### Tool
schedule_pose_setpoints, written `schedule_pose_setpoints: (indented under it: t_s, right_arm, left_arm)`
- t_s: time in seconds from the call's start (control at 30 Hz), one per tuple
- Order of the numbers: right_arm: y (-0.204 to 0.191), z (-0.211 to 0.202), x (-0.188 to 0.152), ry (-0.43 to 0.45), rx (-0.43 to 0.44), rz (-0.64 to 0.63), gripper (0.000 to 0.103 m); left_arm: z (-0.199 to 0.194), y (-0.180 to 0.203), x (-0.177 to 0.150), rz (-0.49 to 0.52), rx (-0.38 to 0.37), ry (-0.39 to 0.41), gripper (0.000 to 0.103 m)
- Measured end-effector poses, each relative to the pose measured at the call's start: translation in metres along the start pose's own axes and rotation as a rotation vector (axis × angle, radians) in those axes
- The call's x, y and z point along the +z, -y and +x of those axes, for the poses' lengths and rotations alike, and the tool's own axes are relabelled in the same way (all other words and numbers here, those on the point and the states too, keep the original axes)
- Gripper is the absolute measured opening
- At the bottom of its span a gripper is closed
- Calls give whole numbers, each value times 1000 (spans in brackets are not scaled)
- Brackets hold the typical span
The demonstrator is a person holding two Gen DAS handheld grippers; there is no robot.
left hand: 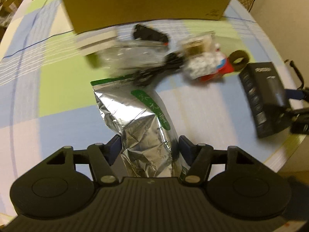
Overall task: Organize objects
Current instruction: 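Grasp the silver foil tea bag with the left tool while the right tool grasps the black FLYCO box, then lift and carry the tea bag and FLYCO box toward the cardboard box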
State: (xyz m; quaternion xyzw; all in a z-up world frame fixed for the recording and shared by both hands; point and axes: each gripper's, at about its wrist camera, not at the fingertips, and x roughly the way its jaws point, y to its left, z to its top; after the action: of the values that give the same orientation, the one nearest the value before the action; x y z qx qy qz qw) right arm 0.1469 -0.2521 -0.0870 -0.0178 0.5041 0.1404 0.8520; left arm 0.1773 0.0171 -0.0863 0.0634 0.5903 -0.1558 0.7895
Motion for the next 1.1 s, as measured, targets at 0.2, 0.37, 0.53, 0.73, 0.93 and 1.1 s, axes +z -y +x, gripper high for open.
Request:
schedule_pose_setpoints:
  t_s: [0.2, 0.37, 0.53, 0.73, 0.93, 1.1]
  right_arm:
    - [-4, 5, 0, -7, 2, 4, 82]
    - [-3, 9, 2, -17, 3, 12, 82]
    - [-3, 7, 0, -3, 9, 15, 81]
    - [-1, -8, -3, 32, 10, 25, 80]
    - [1, -31, -2, 71, 2, 24, 80]
    - [-5, -56, 6, 112, 22, 6, 80]
  left_arm:
    - [1, -19, -7, -61, 24, -4, 72]
    - [4, -14, -11, -84, 44, 23, 69]
    - [-2, -12, -11, -64, 43, 30, 54]
    - [-20, -18, -18, -58, 43, 37, 52]
    - [-49, -20, -18, -55, 62, 60, 52]
    - [-79, -14, -11, -32, 60, 88, 52]
